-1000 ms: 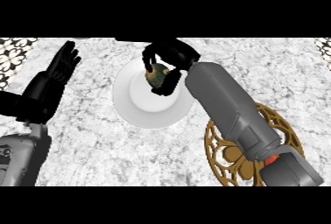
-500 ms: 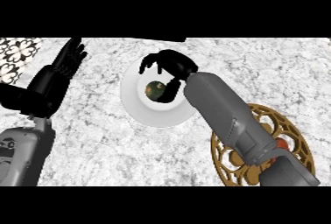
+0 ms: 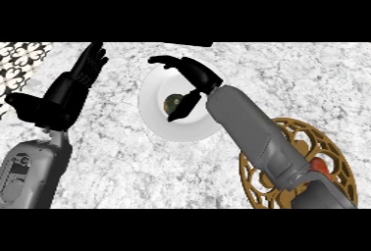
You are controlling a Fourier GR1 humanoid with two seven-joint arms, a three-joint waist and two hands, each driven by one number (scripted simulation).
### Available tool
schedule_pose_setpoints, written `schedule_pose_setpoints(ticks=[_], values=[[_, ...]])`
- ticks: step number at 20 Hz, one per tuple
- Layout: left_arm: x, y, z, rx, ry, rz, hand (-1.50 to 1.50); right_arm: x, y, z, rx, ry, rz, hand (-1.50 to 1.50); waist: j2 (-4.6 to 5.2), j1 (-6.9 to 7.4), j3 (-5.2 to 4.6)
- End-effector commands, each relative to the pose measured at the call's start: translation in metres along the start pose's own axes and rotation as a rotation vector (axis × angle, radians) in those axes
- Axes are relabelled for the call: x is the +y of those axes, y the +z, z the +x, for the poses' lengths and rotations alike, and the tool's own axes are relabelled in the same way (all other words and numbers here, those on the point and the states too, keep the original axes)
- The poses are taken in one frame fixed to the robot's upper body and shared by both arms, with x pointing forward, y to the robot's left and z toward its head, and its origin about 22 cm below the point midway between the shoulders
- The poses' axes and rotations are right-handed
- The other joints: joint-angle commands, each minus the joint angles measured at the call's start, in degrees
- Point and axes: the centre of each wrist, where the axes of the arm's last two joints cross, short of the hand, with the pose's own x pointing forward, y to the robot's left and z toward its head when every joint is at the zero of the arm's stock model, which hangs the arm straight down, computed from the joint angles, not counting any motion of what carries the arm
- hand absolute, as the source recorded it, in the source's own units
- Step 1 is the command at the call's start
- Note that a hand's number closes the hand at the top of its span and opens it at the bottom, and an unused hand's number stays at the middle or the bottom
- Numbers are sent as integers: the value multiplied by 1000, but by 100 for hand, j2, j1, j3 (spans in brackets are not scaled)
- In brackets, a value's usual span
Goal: Pick the squash from the placemat and place it in the plate
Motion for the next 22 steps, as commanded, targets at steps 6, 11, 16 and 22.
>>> schedule_pose_setpoints(ticks=[6, 11, 16, 22], values=[[14, 14, -13, 11, -10, 55, 0, -20, -7, 4, -27, -295, -127, -150, -34, -276, -3], [22, 18, -13, 12, -10, 55, 0, -68, 7, -8, 3, -351, -169, -150, 0, -354, -2], [20, 18, -8, 5, -12, 63, 0, -104, 43, -36, -36, -391, -206, -150, 20, -360, 4], [18, 19, -8, 13, -11, 54, 0, -135, 89, -64, -38, -350, -193, -150, 52, -290, 10]])
